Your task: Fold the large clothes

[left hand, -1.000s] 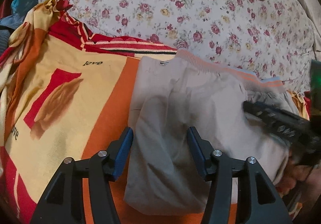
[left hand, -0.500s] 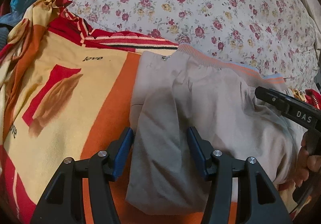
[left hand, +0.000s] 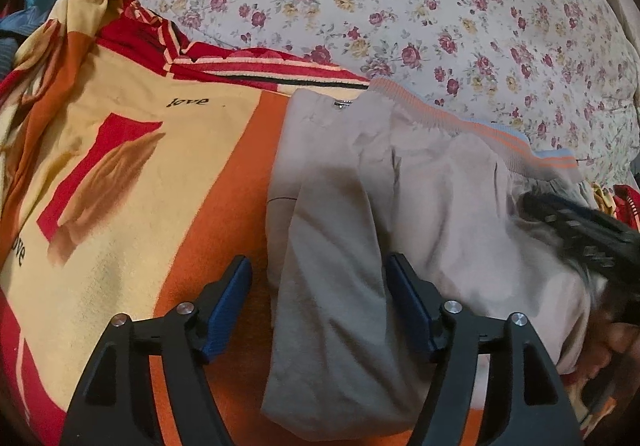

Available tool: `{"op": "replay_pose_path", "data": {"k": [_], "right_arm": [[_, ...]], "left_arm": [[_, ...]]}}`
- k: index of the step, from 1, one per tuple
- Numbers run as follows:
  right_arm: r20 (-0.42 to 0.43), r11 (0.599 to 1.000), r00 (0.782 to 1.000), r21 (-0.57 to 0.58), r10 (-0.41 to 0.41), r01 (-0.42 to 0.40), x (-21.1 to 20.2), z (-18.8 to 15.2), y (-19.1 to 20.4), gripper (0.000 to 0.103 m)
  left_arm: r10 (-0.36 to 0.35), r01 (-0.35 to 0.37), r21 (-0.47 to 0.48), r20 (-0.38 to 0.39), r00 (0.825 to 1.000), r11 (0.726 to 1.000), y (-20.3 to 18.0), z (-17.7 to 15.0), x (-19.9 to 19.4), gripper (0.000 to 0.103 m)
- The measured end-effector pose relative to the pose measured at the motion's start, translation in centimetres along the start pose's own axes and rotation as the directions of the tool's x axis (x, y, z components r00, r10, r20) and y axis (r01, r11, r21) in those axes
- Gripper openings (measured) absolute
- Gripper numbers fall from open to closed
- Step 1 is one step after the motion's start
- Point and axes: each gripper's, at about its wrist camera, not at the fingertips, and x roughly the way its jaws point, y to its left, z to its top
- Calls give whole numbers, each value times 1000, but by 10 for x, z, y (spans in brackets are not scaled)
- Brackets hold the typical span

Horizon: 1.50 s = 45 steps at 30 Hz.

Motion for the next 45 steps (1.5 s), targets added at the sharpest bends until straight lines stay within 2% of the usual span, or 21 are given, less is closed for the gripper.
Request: {"op": "replay_pose_path", "data": {"k": [5, 8, 9, 11, 20, 23, 29, 34, 37, 39, 40, 41, 42, 44, 45], "right_arm": [[57, 999, 998, 29, -22, 20, -28, -9, -21, 53], [10, 999, 999, 25, -47, 47, -19, -20, -32, 57], [-27, 999, 999, 25, -45, 45, -11, -24, -34, 63], [-52, 999, 998, 32, -24, 25, -2, -30, -39, 64], [21, 997, 1000, 72, 1, -2, -30, -31, -41, 63], [27, 998, 1000, 67, 7, -9, -37, -35, -42, 63], [16, 996, 999, 82, 34, -35, -34, -42, -47, 63], [15, 991, 997, 117, 71, -72, -32, -44, -57, 63], [18, 992, 998, 104, 65, -66, -35, -44, -59, 63], [27, 993, 997, 100, 67, -70, -39, -44, -61, 63], [33, 993, 997, 96, 68, -71, -42, -44, -62, 63], [37, 994, 997, 87, 64, -67, -44, -45, -63, 63], [34, 995, 998, 78, 59, -62, -44, -45, -64, 57], [21, 996, 998, 70, 53, -55, -41, -46, -65, 46], [11, 996, 998, 73, 56, -57, -40, -47, -68, 43]], "left_arm": [[-1, 1, -10, -5, 1000, 1000, 2, 0, 1, 72], [-5, 5, -17, -5, 1000, 1000, 3, 0, 1, 73], [-6, 6, -19, -5, 1000, 1000, 3, -1, 1, 74], [-5, 5, -22, -5, 1000, 1000, 4, -1, 1, 75], [-8, 8, -17, -12, 1000, 1000, 4, -1, 2, 76], [-29, 28, -31, -33, 999, 999, 7, 0, 3, 76], [-128, 119, -143, -59, 990, 983, 24, 9, 7, 76], [-136, 123, -171, -64, 989, 978, 22, 15, 15, 78], [-152, 138, -191, -64, 986, 972, 22, 16, 17, 78], [-195, 180, -203, -59, 979, 963, 22, 16, 17, 69], [-227, 211, -202, -59, 972, 956, 21, 16, 17, 47], [-268, 249, -210, -71, 961, 945, 20, 16, 19, 33], [-274, 252, -224, -74, 959, 942, 19, 16, 19, 31], [-280, 259, -209, -75, 957, 943, 13, 17, 16, 14], [-283, 263, -207, -76, 956, 942, 11, 17, 13, 12]]}}
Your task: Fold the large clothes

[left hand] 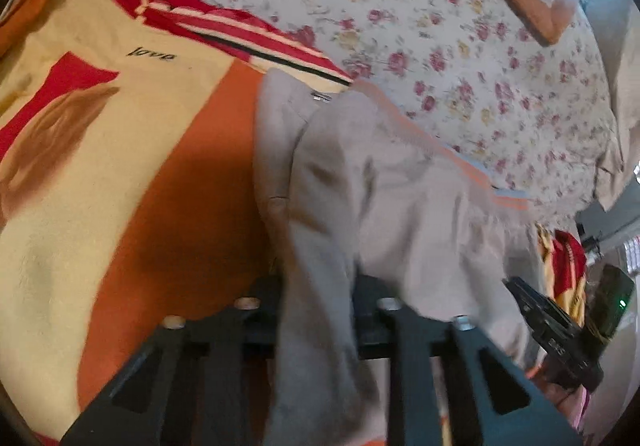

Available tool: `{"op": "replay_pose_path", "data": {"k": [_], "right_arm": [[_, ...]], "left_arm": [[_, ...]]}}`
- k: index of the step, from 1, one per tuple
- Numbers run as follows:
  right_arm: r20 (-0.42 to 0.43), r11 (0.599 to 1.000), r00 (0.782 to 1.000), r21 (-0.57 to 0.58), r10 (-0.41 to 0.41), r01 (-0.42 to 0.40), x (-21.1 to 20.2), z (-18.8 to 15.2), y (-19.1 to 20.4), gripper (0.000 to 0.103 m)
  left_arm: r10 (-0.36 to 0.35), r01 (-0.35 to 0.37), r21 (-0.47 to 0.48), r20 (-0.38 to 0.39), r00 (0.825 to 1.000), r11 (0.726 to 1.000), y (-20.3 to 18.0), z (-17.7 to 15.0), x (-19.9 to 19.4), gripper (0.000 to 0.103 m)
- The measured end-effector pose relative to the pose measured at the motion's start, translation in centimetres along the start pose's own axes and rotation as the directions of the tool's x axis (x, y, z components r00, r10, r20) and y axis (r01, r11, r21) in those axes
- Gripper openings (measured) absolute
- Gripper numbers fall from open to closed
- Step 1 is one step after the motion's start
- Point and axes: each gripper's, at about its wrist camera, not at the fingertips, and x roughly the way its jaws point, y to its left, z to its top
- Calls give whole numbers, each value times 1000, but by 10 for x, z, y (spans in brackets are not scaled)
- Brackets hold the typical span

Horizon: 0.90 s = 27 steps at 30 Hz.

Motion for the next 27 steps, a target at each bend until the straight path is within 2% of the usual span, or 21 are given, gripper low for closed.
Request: {"op": "replay_pose_path", "data": {"k": [2, 7, 9, 10, 12, 14, 16, 17, 19, 20, 22, 23, 25, 27], "right_arm": [[-7, 1000, 1000, 12, 11, -11, -1, -1, -4, 40], [25, 999, 999, 18, 31, -32, -9, -1, -12, 40], [-84, 999, 996, -25, 19, -21, 17, -4, -10, 39], [-101, 999, 995, -43, 2, -7, 23, -5, -8, 38], [-91, 999, 996, -50, 2, -7, 12, -1, -6, 38], [-57, 998, 997, -34, 50, -52, -11, 2, -11, 38], [-18, 999, 999, -29, 38, -38, -31, 5, -21, 40], [-1, 1000, 1000, -18, 11, -11, -45, 6, -31, 44], [18, 999, 1000, 30, -16, 15, -64, 7, -52, 53], [39, 996, 999, 92, -17, 13, -75, 6, -71, 57], [68, 981, 998, 193, 16, -29, -85, 3, -98, 57], [88, 962, 994, 262, 60, -81, -86, -2, -117, 57], [120, 919, 985, 360, 124, -159, -81, -10, -141, 57], [142, 850, 971, 469, 194, -239, -71, -21, -169, 57]], "left_arm": [[-2, 2, 12, 7, 1000, 1000, -7, -1, -9, 6], [-43, 40, 77, 46, 998, 996, -37, -1, -35, 4], [-65, 60, 93, 49, 997, 994, -53, 1, -44, 4], [-74, 68, 113, 51, 996, 991, -65, 2, -52, 3], [-102, 92, 160, 54, 993, 983, -90, 3, -63, 3], [-128, 113, 222, 56, 990, 969, -124, 3, -73, 3], [-155, 136, 271, 49, 987, 953, -153, 0, -79, 3], [-175, 158, 302, 31, 984, 940, -174, -6, -77, 3], [-197, 185, 339, 0, 980, 922, -202, -19, -68, 3], [-204, 196, 353, -15, 979, 915, -215, -27, -61, 3], [-213, 223, 362, -67, 975, 905, -241, -47, -35, 3], [-219, 236, 354, -88, 972, 905, -246, -55, -26, 3], [-255, 295, 329, -161, 954, 897, -258, -74, 4, 3], [-300, 367, 291, -250, 920, 883, -268, -89, 31, 3]]}}
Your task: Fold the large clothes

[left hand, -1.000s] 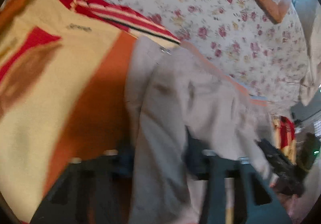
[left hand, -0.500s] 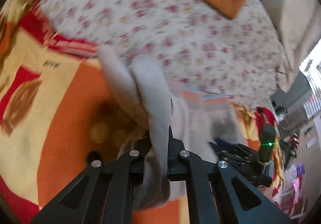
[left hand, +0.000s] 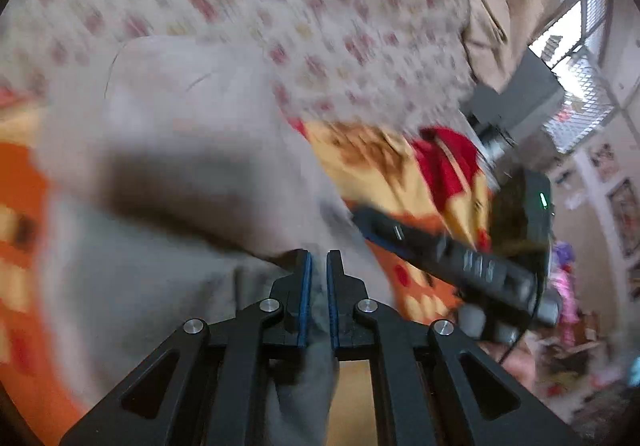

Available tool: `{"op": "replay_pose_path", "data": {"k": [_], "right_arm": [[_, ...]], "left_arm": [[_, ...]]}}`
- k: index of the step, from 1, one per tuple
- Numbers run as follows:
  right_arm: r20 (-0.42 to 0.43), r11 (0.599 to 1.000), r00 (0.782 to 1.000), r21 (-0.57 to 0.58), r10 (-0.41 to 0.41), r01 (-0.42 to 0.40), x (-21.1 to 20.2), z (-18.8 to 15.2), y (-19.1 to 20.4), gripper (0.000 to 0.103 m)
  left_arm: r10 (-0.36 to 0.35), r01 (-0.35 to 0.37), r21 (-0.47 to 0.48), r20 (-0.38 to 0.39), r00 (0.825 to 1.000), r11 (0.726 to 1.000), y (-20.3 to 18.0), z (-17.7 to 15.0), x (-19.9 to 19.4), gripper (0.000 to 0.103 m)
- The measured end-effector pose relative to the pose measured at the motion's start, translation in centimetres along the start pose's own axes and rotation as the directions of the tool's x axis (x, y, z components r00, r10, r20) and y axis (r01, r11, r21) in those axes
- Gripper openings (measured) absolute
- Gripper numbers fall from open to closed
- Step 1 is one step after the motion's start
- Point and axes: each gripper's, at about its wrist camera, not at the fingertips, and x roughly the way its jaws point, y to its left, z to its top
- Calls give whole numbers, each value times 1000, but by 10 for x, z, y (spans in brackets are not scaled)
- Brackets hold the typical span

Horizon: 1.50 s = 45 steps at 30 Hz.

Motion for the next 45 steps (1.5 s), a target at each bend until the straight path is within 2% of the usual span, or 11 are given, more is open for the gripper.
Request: {"op": "replay_pose_path", "data": {"k": [4, 9, 14, 18, 26, 28, 30, 32, 37, 42, 45], "right_arm": [[14, 991, 998, 119, 59, -60, 2, 4, -22, 57], [70, 987, 989, 87, 132, -138, -16, 4, -12, 60], [-1, 977, 978, -25, 211, -211, -4, -2, 23, 72], [-49, 982, 985, -85, 163, -167, 20, -7, 48, 74], [-146, 983, 986, -152, 76, -98, 78, -19, 70, 83], [-121, 976, 991, -203, 56, -80, 86, -23, 79, 73], [-105, 975, 992, -205, 68, -89, 89, -23, 86, 20], [-58, 976, 994, -196, 89, -99, 75, -20, 90, 12], [59, 972, 984, -175, 167, -154, 8, 1, 79, 9], [53, 990, 998, -139, -25, 32, -6, 5, 22, 9], [-44, 996, 996, -39, -79, 77, 13, -2, -15, 40]], "left_arm": [[46, -45, 38, -43, 998, 998, -16, -10, 14, 23], [24, -25, 122, 8, 1000, 992, -30, -15, -40, 33], [175, -188, 127, 108, 979, 974, 0, -23, -87, 37], [292, -293, -9, 77, 953, 956, 58, -34, -86, 37], [281, -275, -79, 73, 957, 958, 91, -55, -71, 39], [293, -289, -67, 69, 954, 955, 87, -57, -69, 39], [300, -297, -52, 66, 952, 953, 81, -54, -73, 39], [280, -278, -35, 90, 956, 960, 71, -51, -82, 39], [248, -255, 21, 171, 953, 967, 45, -43, -97, 39], [272, -274, 32, 66, 960, 961, 41, -46, -47, 39], [311, -313, 53, 44, 950, 948, 38, -53, -29, 39]]}}
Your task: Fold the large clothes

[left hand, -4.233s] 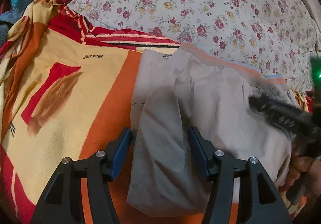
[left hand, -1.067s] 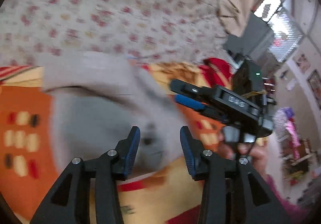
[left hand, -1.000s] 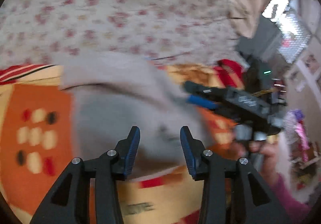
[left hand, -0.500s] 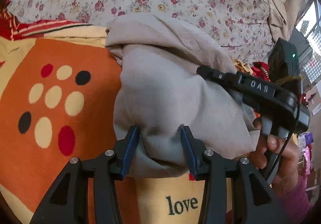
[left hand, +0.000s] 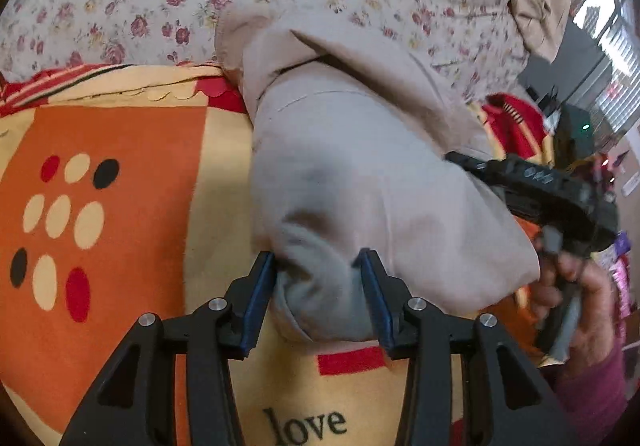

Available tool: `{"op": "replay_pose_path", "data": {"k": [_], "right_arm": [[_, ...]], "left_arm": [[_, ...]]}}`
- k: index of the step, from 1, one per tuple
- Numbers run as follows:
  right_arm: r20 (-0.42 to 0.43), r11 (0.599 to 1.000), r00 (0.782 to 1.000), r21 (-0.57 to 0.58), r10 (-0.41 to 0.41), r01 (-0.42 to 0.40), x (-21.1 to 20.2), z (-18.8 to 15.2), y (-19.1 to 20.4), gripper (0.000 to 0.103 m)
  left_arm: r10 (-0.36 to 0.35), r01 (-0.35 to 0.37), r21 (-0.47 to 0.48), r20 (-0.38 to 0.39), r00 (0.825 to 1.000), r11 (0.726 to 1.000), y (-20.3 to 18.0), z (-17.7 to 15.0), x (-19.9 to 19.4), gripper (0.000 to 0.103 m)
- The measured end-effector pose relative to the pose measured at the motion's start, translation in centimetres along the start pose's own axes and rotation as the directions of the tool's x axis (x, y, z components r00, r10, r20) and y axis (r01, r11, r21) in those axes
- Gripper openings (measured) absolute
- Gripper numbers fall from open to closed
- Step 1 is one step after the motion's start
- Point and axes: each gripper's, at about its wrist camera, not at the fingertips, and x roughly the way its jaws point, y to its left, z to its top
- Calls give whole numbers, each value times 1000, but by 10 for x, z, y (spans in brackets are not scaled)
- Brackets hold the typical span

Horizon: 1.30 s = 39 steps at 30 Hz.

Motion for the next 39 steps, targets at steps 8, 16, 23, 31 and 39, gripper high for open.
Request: {"op": "replay_pose_path", "data": {"k": [8, 16, 23, 31, 39], "right_arm": [[140, 997, 989, -70, 44, -34, -69, 5, 29, 47], [-79, 954, 996, -293, 42, -63, 31, 28, 112, 46], [-66, 978, 998, -207, 9, -22, 122, 83, 110, 29], [54, 999, 998, 14, -39, 38, 127, 91, 46, 22], [55, 986, 996, -149, -70, 77, 5, 37, 50, 68]], "left_arm": [[16, -16, 23, -1, 1000, 1000, -2, -3, 3, 43], [15, -16, 11, 27, 1000, 1000, -4, -9, 6, 46], [-17, 17, -3, 63, 998, 1000, -2, -10, 8, 50], [-5, 3, 30, 62, 998, 1000, -8, -6, 11, 52], [40, -42, 31, 62, 997, 999, -9, -12, 12, 53]]}}
